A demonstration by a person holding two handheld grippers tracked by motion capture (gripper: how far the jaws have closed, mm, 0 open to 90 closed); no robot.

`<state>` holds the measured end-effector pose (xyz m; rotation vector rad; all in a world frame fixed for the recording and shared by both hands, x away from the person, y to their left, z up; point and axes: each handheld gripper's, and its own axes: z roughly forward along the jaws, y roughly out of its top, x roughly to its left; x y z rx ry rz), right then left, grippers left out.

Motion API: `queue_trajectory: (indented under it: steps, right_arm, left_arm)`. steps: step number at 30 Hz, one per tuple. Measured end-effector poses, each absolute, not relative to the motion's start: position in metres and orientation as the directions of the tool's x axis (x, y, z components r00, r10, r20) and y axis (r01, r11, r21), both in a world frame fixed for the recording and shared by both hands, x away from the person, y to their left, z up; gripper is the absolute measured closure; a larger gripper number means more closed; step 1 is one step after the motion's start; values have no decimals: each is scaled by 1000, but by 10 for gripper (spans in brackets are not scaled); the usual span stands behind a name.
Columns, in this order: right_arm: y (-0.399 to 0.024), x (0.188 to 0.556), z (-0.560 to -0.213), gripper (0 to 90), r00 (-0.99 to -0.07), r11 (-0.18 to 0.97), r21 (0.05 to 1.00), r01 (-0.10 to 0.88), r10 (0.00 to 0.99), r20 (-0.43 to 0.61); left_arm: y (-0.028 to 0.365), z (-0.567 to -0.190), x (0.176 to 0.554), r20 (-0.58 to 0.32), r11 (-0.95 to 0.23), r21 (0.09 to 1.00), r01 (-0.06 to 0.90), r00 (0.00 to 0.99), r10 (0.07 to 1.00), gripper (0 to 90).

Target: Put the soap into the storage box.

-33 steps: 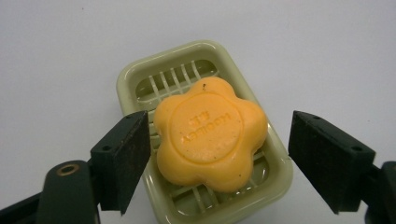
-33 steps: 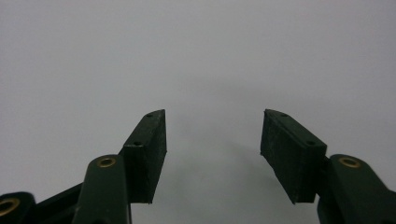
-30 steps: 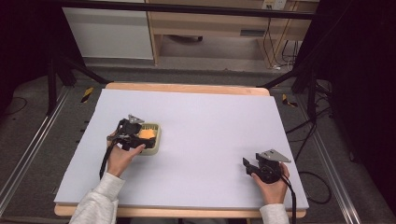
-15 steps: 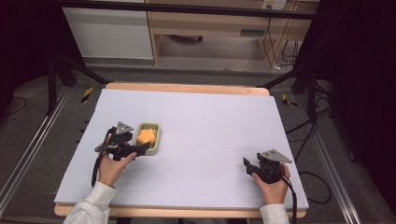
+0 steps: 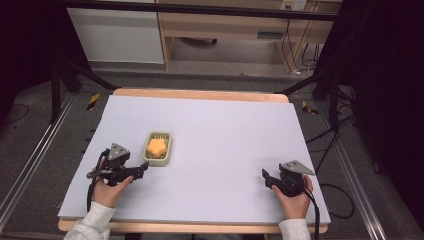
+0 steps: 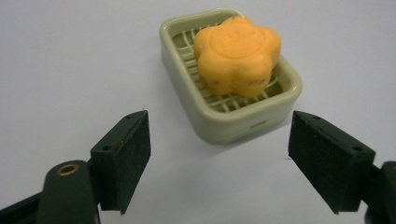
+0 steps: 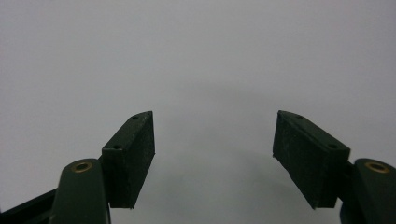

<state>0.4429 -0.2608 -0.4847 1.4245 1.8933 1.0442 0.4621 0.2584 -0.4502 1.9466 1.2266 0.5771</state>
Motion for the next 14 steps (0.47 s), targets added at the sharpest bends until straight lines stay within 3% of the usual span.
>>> queue_trajectory:
  steps: [14]
  right_arm:
    - [-264,443,-486,281,-275,132,827,546,961,29]
  left_arm:
    - [291,-467,454,-4,-235,764,601,368,930,204]
